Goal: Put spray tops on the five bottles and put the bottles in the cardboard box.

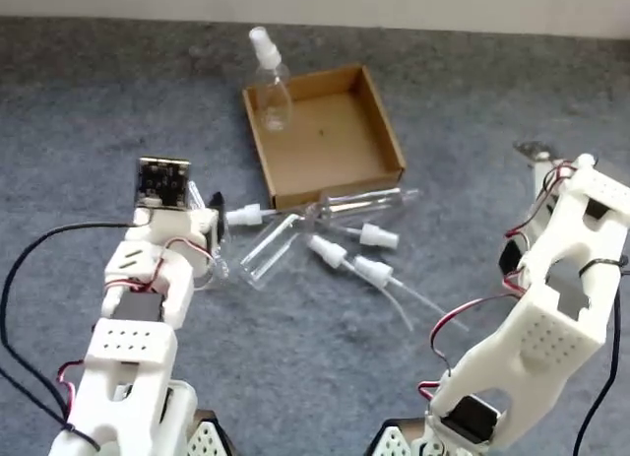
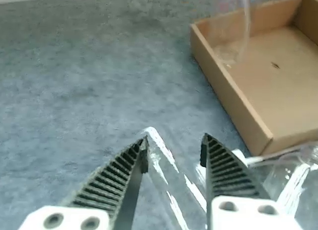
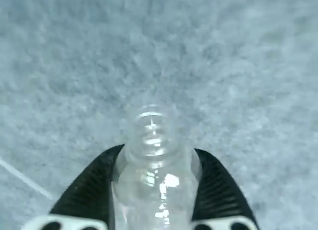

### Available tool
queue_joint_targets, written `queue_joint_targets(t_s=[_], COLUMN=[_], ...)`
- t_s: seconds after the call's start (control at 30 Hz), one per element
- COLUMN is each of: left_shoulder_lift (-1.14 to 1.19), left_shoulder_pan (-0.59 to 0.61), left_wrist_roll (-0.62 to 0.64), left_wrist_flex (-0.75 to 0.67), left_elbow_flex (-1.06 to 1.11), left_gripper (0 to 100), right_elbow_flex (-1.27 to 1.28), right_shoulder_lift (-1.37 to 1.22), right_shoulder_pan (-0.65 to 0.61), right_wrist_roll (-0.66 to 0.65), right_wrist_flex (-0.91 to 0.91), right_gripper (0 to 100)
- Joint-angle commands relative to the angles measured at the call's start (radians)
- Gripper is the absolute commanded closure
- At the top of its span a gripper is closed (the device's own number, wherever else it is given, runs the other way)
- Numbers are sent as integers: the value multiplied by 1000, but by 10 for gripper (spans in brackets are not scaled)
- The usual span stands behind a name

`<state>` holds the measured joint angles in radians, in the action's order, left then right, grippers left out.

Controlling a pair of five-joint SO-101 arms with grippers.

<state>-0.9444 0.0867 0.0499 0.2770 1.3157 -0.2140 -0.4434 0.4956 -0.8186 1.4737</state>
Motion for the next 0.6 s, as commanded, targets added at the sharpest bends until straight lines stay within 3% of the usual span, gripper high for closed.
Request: queue_joint_targets(t_s=[0.0,0.13,0.3,0.4,0.57], left_shoulder_lift=[-50,48,323,516,826], left_shoulder_pan=[24,27,28,22,-1], left_wrist_roll=[-44,-55,-175,-245,-431], left_wrist_flex=[196,525,772,855,870], left_elbow_flex=[-150,-409,-716,-858,-1096], left_gripper=[840,840,839,837,835], right_elbow_flex=[-5,148,486,693,909], right_shoulder_lift=[186,332,539,670,851], right_shoulder_pan=[-48,-117,-209,-234,-237], right_wrist_roll=[75,100,147,149,144], right_wrist_flex=[24,15,-162,-269,-302], right_gripper=[994,994,995,995,995])
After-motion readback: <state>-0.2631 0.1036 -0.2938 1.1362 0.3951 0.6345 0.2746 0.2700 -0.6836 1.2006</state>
